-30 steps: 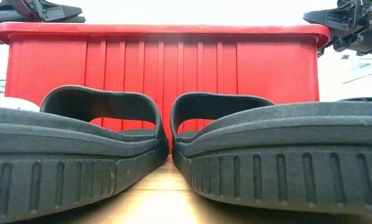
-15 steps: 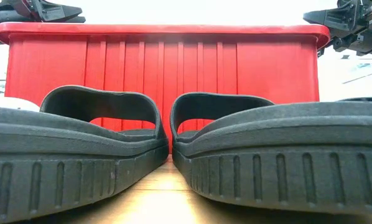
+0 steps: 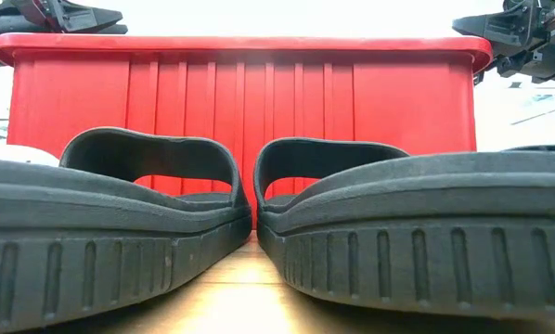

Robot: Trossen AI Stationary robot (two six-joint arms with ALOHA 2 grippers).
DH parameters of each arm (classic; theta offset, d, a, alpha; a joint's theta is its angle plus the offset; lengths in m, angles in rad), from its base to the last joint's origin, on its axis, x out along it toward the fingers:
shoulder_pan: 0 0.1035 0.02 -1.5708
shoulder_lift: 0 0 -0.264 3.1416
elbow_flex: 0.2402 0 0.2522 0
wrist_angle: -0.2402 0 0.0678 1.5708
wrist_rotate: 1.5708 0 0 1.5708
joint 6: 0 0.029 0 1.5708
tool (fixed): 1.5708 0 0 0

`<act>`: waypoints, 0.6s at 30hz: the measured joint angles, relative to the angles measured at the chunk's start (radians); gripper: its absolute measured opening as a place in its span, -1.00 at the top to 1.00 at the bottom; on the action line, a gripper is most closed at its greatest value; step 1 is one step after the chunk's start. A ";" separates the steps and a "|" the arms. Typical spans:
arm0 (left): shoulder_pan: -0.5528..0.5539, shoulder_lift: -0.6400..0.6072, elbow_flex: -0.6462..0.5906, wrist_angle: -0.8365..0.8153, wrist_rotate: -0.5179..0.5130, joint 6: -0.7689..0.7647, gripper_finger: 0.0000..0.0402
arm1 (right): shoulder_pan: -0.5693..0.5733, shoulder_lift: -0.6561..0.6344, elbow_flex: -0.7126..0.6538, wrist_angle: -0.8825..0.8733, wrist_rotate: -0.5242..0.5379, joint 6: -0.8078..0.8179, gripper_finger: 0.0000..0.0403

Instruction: Pick and place slides into bin

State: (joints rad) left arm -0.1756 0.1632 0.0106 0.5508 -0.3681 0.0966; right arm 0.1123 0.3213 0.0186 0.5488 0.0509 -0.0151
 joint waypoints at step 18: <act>0.000 0.000 0.000 0.000 0.000 0.000 0.37 | 0.000 0.000 0.000 0.000 0.000 0.014 0.23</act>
State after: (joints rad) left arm -0.1757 0.1634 0.0105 0.5507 -0.3683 0.0963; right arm 0.1123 0.3212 0.0187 0.5488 0.0509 -0.0010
